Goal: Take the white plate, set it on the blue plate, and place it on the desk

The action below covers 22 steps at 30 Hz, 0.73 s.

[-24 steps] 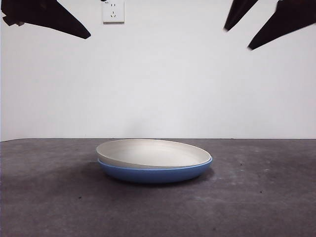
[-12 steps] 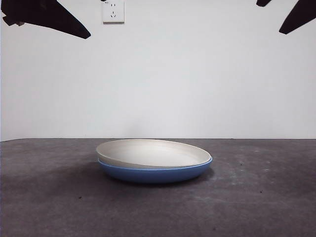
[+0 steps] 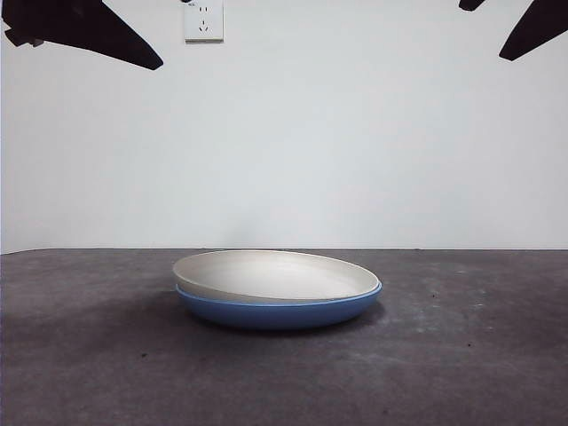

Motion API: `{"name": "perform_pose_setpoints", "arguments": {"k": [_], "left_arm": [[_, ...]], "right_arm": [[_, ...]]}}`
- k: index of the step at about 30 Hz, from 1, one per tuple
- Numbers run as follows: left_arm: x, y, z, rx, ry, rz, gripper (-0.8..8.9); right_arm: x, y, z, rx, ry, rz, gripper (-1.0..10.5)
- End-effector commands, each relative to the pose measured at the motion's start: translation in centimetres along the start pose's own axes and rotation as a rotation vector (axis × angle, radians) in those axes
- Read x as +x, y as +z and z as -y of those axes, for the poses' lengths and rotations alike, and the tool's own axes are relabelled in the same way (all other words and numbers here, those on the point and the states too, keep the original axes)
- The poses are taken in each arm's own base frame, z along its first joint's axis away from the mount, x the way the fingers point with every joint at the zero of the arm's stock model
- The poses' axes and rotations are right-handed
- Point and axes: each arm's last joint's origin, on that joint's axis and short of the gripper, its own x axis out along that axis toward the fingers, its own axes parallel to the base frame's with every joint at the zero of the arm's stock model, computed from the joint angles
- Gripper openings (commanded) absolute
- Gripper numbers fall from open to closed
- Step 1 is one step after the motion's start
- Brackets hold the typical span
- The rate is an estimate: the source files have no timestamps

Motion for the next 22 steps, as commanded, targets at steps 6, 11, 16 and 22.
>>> {"name": "perform_pose_setpoints", "arguments": {"k": [6,11,16,22], "left_arm": [[0.06,0.21,0.12,0.012,-0.006,0.002,0.15],[0.06,0.22,0.12,0.012,-0.006,0.003,0.15],[0.06,0.26,0.13,0.014,-0.006,0.006,0.15],[0.06,0.26,0.13,0.014,-0.007,0.006,0.15]], "right_arm": [[-0.21,0.35,-0.24,-0.051,0.007,0.008,0.1],[-0.23,0.52,-0.25,-0.053,0.005,0.025,0.1],[-0.25,0.84,-0.26,-0.065,0.006,0.057,0.1],[-0.25,0.87,-0.27,-0.066,0.006,0.06,0.1]]}}
